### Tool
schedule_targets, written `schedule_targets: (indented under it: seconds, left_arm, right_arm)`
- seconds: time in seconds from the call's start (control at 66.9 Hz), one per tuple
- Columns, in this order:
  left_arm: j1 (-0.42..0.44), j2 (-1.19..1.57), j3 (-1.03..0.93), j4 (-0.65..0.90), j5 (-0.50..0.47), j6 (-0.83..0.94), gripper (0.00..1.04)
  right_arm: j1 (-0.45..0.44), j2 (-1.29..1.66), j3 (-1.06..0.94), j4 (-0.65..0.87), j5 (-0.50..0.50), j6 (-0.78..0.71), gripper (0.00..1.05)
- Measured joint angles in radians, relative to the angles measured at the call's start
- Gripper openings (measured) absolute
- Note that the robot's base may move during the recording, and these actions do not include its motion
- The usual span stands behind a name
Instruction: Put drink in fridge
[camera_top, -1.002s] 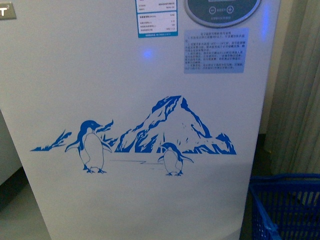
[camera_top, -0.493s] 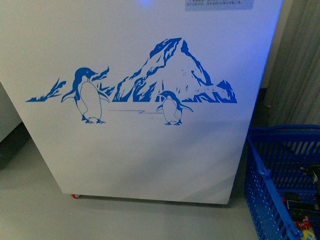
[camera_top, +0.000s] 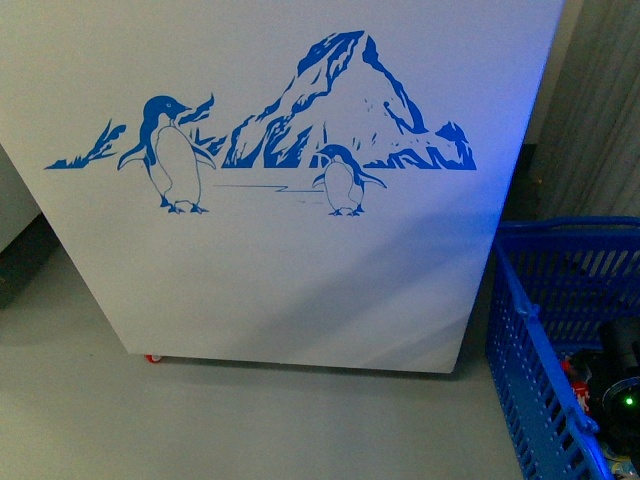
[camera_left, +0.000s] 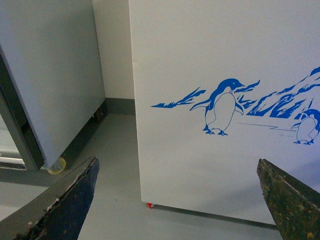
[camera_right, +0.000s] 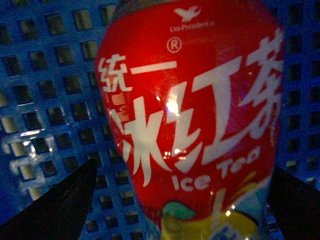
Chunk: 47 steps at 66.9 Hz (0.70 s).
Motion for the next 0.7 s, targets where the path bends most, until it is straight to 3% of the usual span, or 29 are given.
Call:
schedule_targets:
  seconds: [0.254, 0.404, 0.553, 0.703]
  left_arm:
    - [0.000, 0.000, 0.000, 0.000, 0.000, 0.000, 0.97]
    - [0.000, 0.000, 0.000, 0.000, 0.000, 0.000, 0.97]
    - [0.000, 0.000, 0.000, 0.000, 0.000, 0.000, 0.97]
    - [0.000, 0.000, 0.000, 0.000, 0.000, 0.000, 0.97]
  right_arm:
    - [-0.006, 0.038, 0.037, -0.022, -0.008, -0.003, 0.95]
    - [-0.014, 0.026, 0.011, -0.010, -0.021, -0.004, 0.78]
    - [-0.033, -0.084, -0.141, 0.036, -0.060, 0.017, 0.49]
    - [-0.042, -0.259, -0.295, 0.092, -0.062, 0.007, 0.39]
